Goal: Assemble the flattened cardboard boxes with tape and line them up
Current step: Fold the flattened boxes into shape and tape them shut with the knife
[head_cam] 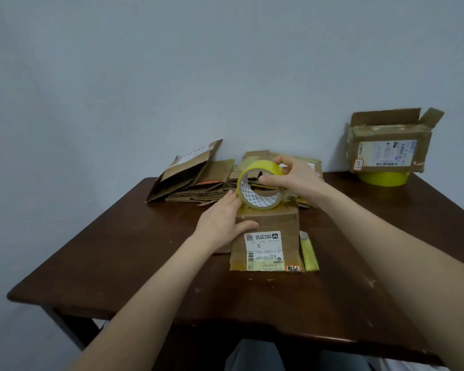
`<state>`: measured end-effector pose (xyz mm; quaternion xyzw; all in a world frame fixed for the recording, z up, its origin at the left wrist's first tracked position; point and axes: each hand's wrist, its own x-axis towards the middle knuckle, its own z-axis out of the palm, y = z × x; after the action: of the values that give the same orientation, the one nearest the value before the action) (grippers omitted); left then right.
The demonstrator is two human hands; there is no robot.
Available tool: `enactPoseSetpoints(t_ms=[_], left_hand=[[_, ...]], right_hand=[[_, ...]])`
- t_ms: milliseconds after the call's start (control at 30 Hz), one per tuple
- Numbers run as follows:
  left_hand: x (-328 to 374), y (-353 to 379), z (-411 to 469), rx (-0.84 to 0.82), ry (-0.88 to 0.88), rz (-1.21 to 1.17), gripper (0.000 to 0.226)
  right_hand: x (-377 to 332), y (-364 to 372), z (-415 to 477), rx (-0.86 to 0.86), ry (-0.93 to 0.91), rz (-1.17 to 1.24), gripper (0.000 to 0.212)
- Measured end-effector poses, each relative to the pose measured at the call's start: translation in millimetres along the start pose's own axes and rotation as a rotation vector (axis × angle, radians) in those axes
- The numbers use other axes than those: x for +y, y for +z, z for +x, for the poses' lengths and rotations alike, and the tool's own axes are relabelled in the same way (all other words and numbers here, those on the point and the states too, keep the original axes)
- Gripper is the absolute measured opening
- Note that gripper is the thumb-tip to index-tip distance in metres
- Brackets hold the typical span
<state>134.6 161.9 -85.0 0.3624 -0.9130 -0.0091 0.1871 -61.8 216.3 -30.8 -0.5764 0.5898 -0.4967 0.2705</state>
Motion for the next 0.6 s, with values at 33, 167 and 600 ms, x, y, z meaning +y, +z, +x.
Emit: enactPoseSetpoints(t_ms=[33, 167, 600], left_hand=[[0, -1, 0, -0.013, -0.005, 0.032, 0.082], [3, -6, 0, -0.07, -0.017, 0.114, 0.085], [43, -4, 15, -0.152, 0.035, 0.382, 0.087]], right_hand=[[-3, -2, 0, 0.011, -0.017, -0.017, 0.033], [-16, -17, 3, 0.072, -0.05, -0.265, 0.05], [-20, -24, 2, 0.18, -0.02, -0.429, 0.055]])
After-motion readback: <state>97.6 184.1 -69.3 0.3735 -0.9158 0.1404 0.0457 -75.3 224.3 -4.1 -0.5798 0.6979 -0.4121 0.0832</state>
